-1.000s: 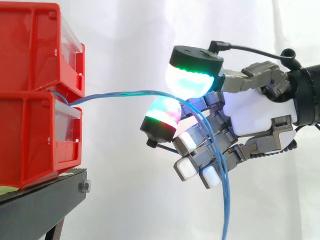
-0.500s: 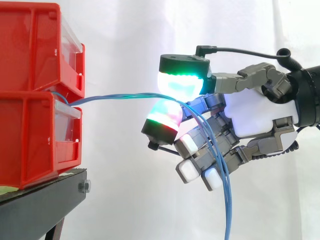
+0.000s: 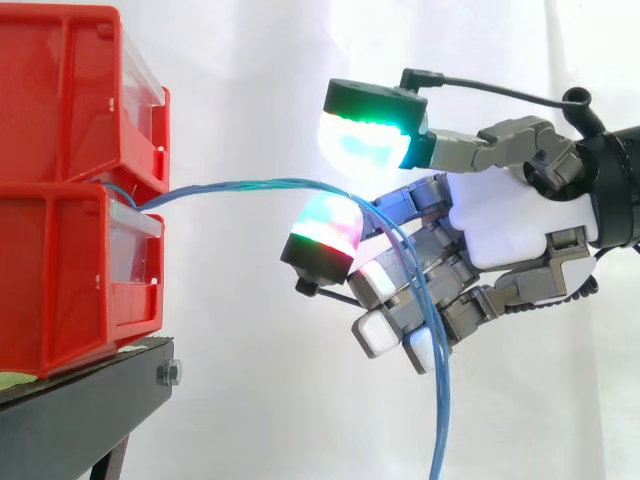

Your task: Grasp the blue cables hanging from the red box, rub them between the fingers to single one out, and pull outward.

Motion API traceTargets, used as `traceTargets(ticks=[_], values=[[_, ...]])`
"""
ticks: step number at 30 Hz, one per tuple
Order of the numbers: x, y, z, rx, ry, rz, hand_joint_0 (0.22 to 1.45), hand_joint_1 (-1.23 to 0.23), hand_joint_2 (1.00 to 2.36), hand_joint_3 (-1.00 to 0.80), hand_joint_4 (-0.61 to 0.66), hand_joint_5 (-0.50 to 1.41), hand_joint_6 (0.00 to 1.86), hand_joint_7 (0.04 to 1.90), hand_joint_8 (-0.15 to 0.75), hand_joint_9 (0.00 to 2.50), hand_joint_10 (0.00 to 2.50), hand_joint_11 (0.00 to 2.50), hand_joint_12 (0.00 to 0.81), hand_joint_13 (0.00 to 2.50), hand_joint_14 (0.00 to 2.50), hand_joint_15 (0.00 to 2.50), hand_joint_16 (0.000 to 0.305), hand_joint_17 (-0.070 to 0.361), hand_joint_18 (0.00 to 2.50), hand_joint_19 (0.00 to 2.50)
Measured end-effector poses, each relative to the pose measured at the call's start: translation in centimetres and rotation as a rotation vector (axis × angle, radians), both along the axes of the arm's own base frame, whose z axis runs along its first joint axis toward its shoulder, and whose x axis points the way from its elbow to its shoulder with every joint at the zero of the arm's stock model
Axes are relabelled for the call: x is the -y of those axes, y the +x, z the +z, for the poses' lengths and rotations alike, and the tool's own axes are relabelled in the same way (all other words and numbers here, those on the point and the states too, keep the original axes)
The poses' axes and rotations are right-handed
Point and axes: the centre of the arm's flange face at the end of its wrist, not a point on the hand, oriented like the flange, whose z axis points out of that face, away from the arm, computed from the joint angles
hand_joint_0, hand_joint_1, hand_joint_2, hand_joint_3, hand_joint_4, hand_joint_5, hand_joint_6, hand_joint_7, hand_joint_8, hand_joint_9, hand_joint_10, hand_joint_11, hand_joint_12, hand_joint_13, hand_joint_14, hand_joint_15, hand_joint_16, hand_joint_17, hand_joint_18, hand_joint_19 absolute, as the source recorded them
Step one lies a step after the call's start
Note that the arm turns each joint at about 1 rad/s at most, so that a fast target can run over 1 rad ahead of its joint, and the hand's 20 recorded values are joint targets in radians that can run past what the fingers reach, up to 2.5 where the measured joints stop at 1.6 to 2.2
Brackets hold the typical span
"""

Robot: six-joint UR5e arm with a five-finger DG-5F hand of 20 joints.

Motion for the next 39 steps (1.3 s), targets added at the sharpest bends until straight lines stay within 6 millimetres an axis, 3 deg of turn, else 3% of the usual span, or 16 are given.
traceTargets(ticks=[3,13,17,20,24,27,34,36,39], values=[[-0.01,-0.05,0.34,-0.003,0.002,0.0,0.64,-0.69,1.01,-0.36,0.19,-0.24,0.9,0.96,0.329,0.87,0.02,0.84,0.406,0.88,0.02,0.57,0.059,0.134,0.86,0.65],[-0.19,-0.28,0.42,-0.023,0.009,0.0,0.79,-0.78,1.01,-0.39,0.07,-0.24,0.9,0.94,0.323,0.91,0.02,0.86,0.39,0.93,0.02,0.56,0.056,0.127,0.88,0.62],[-0.32,-0.27,0.45,-0.023,0.013,0.002,0.81,-0.79,1.01,-0.38,0.1,-0.25,0.91,0.93,0.317,0.91,0.02,0.85,0.384,0.92,0.02,0.57,0.056,0.126,0.87,0.63],[-0.34,-0.28,0.45,-0.024,0.015,0.001,0.75,-0.8,1.0,-0.44,0.18,-0.24,0.9,0.9,0.311,0.91,0.02,0.86,0.384,0.93,0.02,0.56,0.056,0.126,0.89,0.59],[-0.37,-0.28,0.44,-0.023,0.019,0.001,0.56,-0.71,1.0,-0.5,0.2,-0.24,0.88,0.92,0.33,0.89,0.02,0.87,0.413,0.9,0.02,0.57,0.059,0.134,0.87,0.63],[-0.37,-0.28,0.44,-0.023,0.021,0.0,0.53,-0.65,1.0,-0.5,0.22,-0.24,0.88,0.92,0.34,0.89,0.02,0.85,0.422,0.9,0.02,0.57,0.062,0.139,0.88,0.64],[-0.4,-0.28,0.42,-0.023,0.022,-0.003,0.63,-0.77,1.01,-0.39,0.19,-0.25,0.88,0.93,0.322,0.84,0.02,0.85,0.408,0.88,0.02,0.57,0.06,0.135,0.85,0.64],[-0.43,-0.27,0.43,-0.023,0.022,-0.005,0.73,-0.86,1.01,-0.33,0.09,-0.26,0.87,0.91,0.288,0.72,0.02,0.8,0.389,0.82,0.02,0.54,0.059,0.132,0.82,0.58],[-0.47,-0.27,0.43,-0.023,0.022,-0.007,0.75,-0.91,1.01,-0.38,0.03,-0.28,0.85,0.9,0.272,0.62,0.02,0.76,0.384,0.72,0.02,0.51,0.058,0.13,0.78,0.55]])
